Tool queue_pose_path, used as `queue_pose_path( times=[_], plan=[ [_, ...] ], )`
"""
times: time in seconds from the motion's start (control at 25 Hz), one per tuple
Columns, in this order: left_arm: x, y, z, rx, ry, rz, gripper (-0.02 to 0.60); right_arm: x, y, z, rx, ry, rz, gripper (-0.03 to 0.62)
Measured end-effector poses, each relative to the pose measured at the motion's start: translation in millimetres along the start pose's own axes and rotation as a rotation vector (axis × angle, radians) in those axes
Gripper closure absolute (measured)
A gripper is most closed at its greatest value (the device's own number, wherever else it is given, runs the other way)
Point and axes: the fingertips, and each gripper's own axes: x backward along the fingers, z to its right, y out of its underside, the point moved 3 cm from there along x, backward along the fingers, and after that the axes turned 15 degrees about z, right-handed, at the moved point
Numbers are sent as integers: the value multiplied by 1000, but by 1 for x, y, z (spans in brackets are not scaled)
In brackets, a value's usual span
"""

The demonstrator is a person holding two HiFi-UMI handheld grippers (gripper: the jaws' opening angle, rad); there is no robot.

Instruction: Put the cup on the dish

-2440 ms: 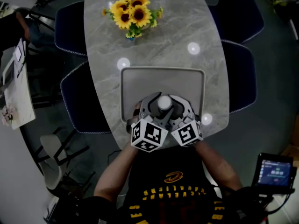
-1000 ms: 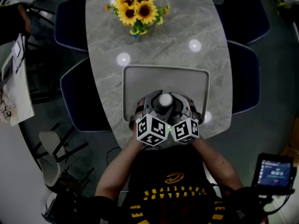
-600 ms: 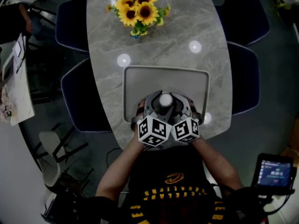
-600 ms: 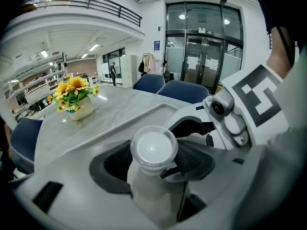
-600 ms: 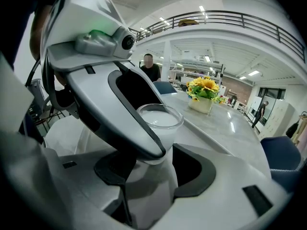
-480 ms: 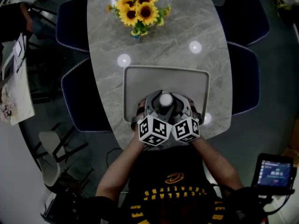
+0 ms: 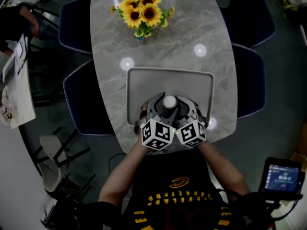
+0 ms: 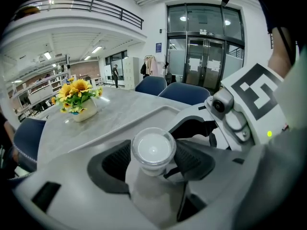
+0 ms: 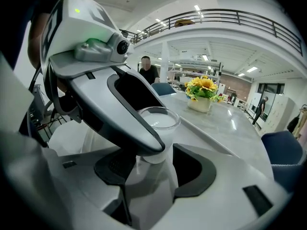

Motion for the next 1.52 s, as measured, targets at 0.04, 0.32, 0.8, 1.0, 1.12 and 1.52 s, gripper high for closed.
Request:
queue_pose_path(
  times=[0.04, 0.32, 0.8, 1.0, 1.12, 1.52],
  plan=[
    [1, 1, -1, 1, -3, -1, 311, 1, 0, 0, -6, -1, 1, 350],
    [12, -5, -5, -3, -26, 28, 311, 13, 3, -3, -86, 7, 12, 350],
    [65, -35, 1, 90, -69, 131, 311, 42, -38, 9, -290, 88, 138, 350],
    [107, -66, 8, 101, -92, 248, 311, 62, -83, 5, -352, 117, 225, 351],
    [124, -79, 5, 123, -110, 309, 311, 69, -100, 2, -326, 126, 277, 467],
    [179, -141, -4, 198, -133, 530, 330, 99, -175, -2, -311, 168, 385, 554]
  ],
)
